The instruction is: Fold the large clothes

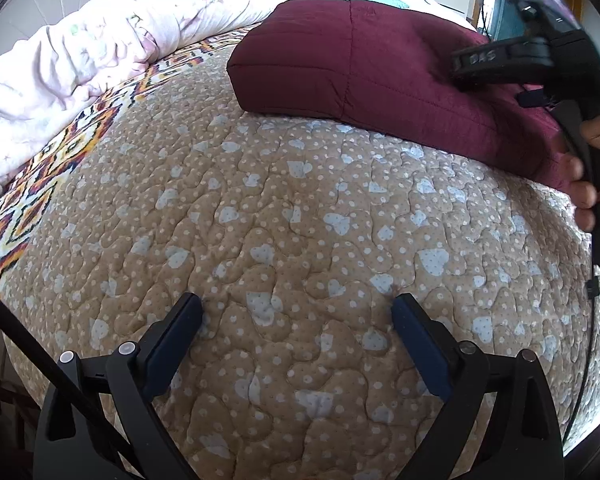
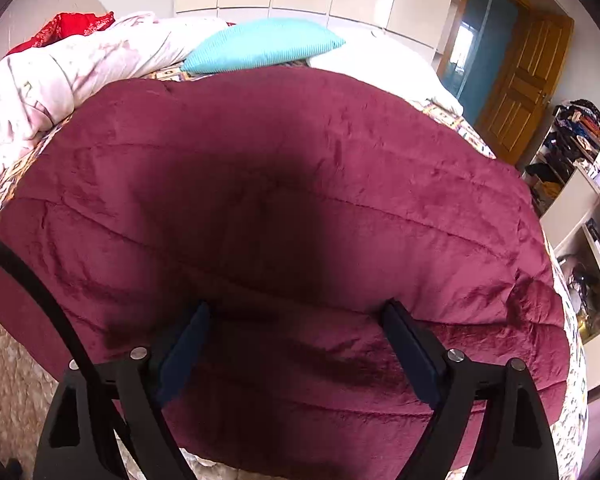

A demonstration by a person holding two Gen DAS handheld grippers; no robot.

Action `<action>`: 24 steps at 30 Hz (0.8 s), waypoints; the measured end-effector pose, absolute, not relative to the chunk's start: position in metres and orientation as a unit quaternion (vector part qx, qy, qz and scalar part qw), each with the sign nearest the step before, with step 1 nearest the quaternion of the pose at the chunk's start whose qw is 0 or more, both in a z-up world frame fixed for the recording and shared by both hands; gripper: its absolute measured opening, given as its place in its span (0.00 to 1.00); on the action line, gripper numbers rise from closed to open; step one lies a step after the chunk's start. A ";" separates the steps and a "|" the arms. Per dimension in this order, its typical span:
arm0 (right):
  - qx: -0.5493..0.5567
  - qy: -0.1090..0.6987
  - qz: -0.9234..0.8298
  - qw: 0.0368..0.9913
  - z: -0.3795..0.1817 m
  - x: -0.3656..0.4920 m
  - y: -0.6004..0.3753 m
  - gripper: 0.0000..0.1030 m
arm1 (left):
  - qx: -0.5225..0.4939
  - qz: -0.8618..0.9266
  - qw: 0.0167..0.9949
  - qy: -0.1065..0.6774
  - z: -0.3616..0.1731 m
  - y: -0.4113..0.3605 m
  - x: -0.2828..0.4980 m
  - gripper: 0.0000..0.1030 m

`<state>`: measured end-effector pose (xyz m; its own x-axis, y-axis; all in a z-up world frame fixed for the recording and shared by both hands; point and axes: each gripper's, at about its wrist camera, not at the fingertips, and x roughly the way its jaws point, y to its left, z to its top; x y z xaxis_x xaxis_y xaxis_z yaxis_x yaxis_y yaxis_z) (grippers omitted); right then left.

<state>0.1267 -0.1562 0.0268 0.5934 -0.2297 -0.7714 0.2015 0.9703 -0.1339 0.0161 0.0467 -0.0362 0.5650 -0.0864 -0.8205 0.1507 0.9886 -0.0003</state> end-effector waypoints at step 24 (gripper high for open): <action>0.194 0.395 -0.169 0.882 0.046 -0.072 -0.358 0.88 | 0.019 -0.087 0.889 0.449 0.025 0.082 0.064 0.87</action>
